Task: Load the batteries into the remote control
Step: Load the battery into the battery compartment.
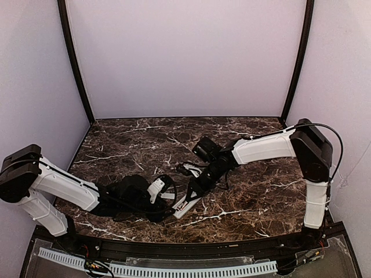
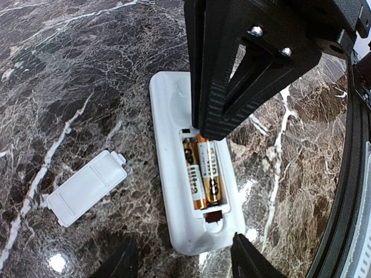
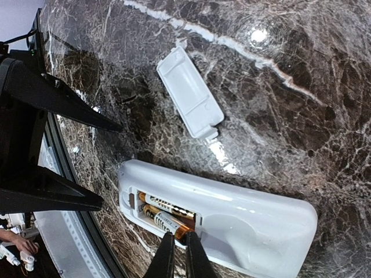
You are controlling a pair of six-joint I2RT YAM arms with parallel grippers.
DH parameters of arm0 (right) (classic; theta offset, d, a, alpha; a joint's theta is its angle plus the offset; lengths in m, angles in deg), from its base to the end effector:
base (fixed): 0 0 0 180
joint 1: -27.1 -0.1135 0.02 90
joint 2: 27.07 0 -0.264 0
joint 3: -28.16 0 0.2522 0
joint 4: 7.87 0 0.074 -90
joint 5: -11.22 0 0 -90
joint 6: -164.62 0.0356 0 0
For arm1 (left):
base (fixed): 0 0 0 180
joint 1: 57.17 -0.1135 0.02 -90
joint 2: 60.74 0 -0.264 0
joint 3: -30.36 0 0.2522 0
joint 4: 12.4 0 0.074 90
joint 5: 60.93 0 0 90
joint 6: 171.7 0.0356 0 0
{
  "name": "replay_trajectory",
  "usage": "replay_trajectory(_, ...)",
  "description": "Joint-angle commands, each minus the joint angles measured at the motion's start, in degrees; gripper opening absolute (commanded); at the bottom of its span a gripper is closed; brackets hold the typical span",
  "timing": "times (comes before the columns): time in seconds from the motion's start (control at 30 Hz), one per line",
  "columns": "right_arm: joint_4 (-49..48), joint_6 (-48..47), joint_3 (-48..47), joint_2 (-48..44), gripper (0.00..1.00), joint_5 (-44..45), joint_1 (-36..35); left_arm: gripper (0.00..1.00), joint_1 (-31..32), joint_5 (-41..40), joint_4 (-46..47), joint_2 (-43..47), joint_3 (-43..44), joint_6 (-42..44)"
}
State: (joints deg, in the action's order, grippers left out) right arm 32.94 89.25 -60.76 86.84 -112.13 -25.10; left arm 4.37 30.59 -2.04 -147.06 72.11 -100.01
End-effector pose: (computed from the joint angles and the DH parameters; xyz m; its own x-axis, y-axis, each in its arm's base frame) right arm 0.2285 0.3266 0.1537 -0.7425 -0.6130 -0.2700 -0.6311 0.5051 0.5887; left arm 0.1294 -0.2408 0.1384 -0.5337 0.3257 -0.7804 0.7601 0.5892 -0.2740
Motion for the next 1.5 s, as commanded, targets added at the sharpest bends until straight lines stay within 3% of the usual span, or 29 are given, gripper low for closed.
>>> replay_trajectory(0.0, 1.3, -1.5, -1.9, 1.6, 0.06, 1.4, -1.7, 0.55, -0.3, 0.5, 0.6, -0.4, -0.2, -0.3)
replay_trajectory(0.53, 7.8, -5.5, -4.6, 3.1, 0.02, 6.2, -5.3, 0.55, -0.3, 0.8, 1.6, -1.0, -1.0, -1.1)
replay_trajectory(0.77, 9.4, -7.2, -4.6, 5.2, 0.02, 14.8, -8.3, 0.54, -0.3, 1.0, 3.3, -1.0, -2.1, -1.7)
replay_trajectory(1.17, 11.6, -7.0, -3.8, 6.3, 0.0, 23.2, -10.9, 0.56, -0.3, -5.8, 8.2, 13.4, -9.6, -1.1)
replay_trajectory(1.47, 10.0, -7.4, -2.9, 8.4, 0.0, 20.0, -11.7, 0.56, -0.3, -8.0, 10.2, 15.0, -12.6, -2.0)
